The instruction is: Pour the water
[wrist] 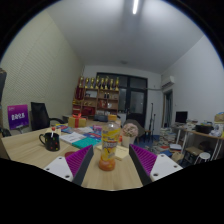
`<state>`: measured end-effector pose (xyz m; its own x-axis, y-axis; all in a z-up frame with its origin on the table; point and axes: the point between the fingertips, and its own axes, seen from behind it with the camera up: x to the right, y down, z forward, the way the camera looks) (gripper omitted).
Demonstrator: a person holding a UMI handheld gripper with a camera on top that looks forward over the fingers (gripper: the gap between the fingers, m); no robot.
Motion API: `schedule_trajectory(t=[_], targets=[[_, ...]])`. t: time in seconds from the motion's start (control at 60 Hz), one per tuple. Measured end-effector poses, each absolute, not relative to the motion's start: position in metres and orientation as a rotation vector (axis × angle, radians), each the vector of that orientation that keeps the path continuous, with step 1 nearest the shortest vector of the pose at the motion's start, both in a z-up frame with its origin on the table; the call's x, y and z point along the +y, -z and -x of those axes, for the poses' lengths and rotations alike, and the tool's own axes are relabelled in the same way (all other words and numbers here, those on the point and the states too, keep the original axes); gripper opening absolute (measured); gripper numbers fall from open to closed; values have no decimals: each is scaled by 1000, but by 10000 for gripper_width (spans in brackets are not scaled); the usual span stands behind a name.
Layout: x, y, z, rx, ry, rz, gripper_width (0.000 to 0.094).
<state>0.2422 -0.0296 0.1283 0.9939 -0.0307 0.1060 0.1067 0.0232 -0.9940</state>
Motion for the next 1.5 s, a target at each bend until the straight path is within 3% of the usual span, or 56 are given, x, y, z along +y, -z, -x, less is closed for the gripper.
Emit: schedule_trajectory(t=[0.183,0.367,0.383,0.45,0.733,0.833,0.95,1.083,1.283,1.5], targets=[[71,-112,-233,30,118,1582,827],[127,-92,-246,137,153,1625,824],[125,-93,-255,139,147,1629,807],[137,-84,-259,162,149,1653,509],[142,-83,-246,162,216,1646,353],[140,-110,-232,-43,421,1614,315],[145,-171,-194,-413,717,1495,314],[155,-206,-119,-879,1081,1265,312],[180,-195,-37,-1466,1570,803,317],[163,-190,-14,-1649,1794,490,317]])
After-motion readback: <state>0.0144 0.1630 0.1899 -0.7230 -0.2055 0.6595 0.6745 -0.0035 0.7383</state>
